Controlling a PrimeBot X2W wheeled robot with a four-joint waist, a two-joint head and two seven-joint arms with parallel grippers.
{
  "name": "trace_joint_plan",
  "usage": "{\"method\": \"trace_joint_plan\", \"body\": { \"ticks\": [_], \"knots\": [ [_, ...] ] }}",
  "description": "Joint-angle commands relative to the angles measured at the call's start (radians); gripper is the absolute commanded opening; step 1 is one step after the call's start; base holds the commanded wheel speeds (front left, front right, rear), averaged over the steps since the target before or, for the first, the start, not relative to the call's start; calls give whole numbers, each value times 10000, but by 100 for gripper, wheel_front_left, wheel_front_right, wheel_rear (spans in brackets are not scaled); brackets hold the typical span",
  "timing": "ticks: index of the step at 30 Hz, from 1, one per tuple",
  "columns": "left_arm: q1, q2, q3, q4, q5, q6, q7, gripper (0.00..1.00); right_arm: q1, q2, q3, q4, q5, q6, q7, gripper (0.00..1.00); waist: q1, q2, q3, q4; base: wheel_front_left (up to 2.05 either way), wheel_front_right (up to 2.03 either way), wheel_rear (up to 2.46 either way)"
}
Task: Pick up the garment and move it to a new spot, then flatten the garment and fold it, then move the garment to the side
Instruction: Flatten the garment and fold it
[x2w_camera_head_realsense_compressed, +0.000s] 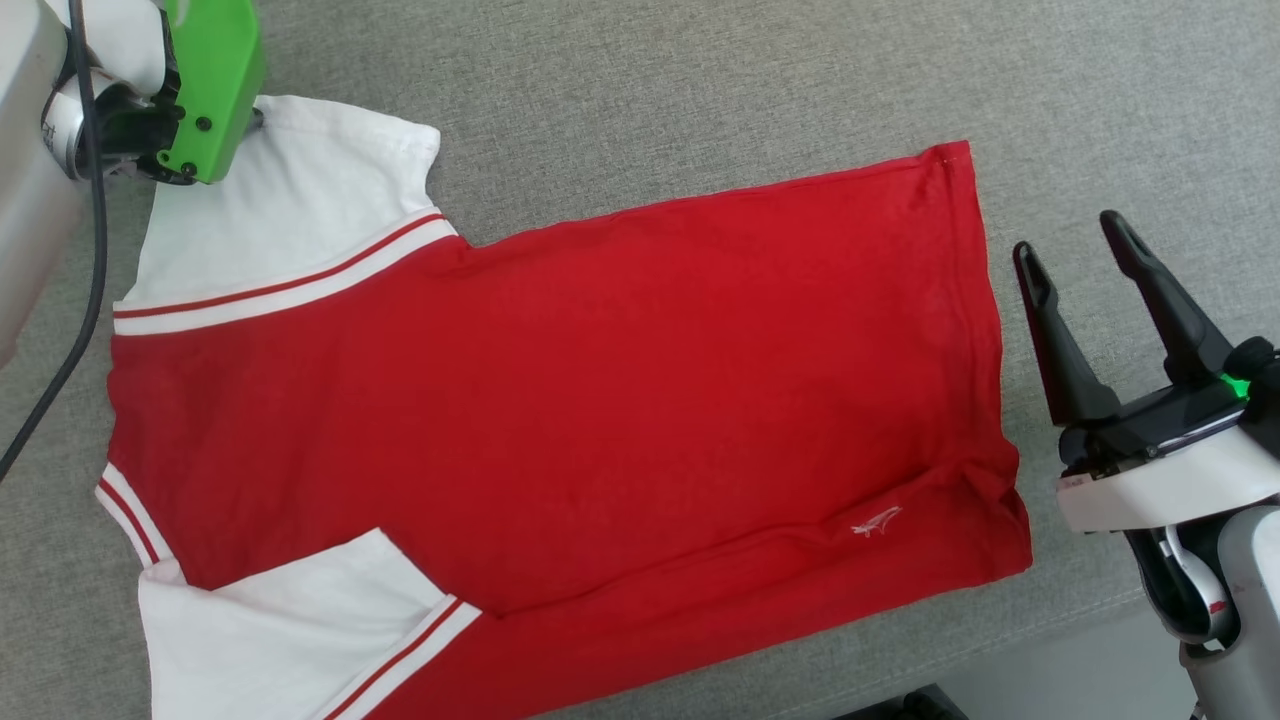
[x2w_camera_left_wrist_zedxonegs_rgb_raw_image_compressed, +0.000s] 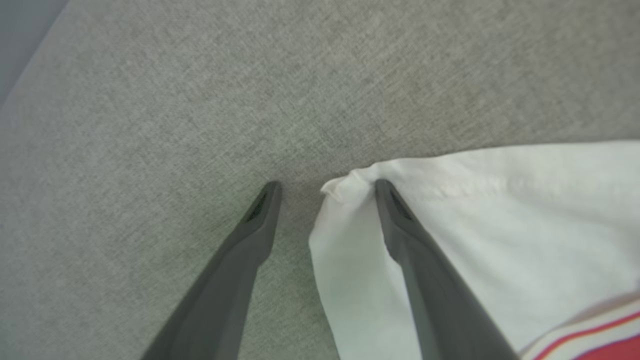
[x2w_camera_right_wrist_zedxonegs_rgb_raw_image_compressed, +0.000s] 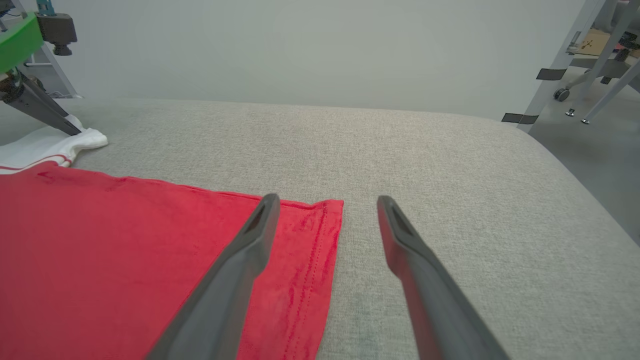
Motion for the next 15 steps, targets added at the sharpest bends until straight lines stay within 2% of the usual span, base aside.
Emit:
{"method": "trace_joint_plan", "body": {
  "ticks": [1, 5, 8, 12, 15],
  "knots": [
    [824, -58, -473, 167, 5, -74, 153, 0, -239, -14, -60, 27, 54, -6, -95, 100, 1, -1, -30, 22, 0, 0, 0],
    [945, 15, -521, 93, -16, -129, -124, 0, -361, -114, -212, -9, 86, -6, -29, 100, 1, -1, -186, 128, 0, 0, 0],
    [897, -28, -435, 49, 21, -142, -612, 0, -634, -473, -419, -31, 86, -6, 223, 100, 1, -1, -406, 296, 0, 0, 0],
    [752, -180, -193, -35, 64, -151, -1556, 0, -1309, -1377, -138, 7, 510, -6, 1408, 100, 1, -1, -732, 576, 0, 0, 0],
    [668, -338, -157, -162, 187, -173, -2226, 0, -2034, -2272, 459, 64, 1097, -6, 2770, 100, 1, -1, -971, 847, 0, 0, 0]
  ]
}}
